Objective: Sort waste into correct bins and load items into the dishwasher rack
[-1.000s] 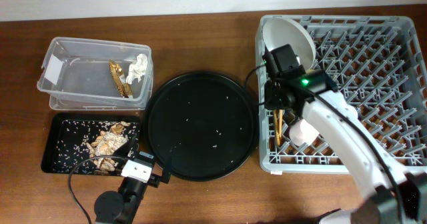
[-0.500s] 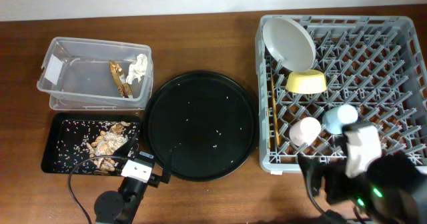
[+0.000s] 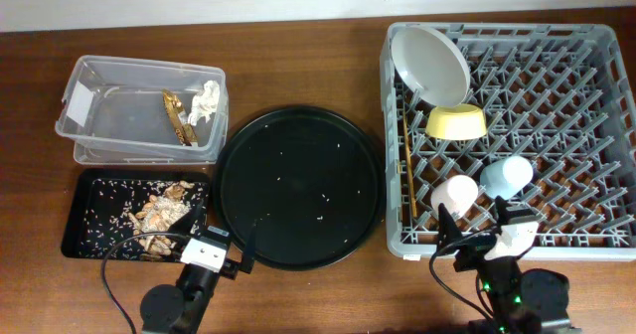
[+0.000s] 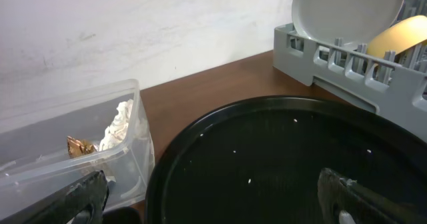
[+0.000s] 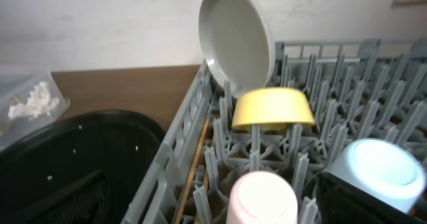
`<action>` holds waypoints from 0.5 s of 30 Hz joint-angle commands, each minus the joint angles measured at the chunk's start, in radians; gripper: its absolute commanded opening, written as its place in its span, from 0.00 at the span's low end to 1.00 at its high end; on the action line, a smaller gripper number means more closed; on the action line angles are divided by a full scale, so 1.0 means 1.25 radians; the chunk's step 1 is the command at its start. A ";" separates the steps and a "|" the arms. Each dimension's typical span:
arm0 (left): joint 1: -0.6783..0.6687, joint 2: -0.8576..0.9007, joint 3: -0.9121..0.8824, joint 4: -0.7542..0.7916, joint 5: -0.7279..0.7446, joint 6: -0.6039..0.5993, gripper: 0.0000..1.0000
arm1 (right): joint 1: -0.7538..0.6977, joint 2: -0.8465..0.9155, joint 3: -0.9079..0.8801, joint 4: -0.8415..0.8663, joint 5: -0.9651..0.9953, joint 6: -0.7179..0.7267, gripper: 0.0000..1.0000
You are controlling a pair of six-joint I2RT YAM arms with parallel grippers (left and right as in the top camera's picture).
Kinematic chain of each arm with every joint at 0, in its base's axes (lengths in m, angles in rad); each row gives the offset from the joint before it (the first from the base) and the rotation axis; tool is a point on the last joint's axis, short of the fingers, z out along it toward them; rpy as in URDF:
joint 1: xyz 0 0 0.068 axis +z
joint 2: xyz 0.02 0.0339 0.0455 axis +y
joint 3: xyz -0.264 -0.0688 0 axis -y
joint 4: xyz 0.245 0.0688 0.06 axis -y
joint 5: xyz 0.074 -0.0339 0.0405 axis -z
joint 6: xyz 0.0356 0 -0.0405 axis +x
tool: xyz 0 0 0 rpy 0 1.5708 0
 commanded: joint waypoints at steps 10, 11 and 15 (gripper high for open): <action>0.004 -0.003 -0.004 0.001 0.006 0.007 0.99 | -0.004 -0.009 -0.201 0.275 -0.016 0.000 0.99; 0.004 -0.003 -0.004 0.001 0.006 0.007 0.99 | -0.004 -0.009 -0.201 0.275 -0.016 0.000 0.99; 0.004 -0.003 -0.004 0.001 0.006 0.007 1.00 | -0.004 -0.009 -0.201 0.275 -0.016 0.000 0.99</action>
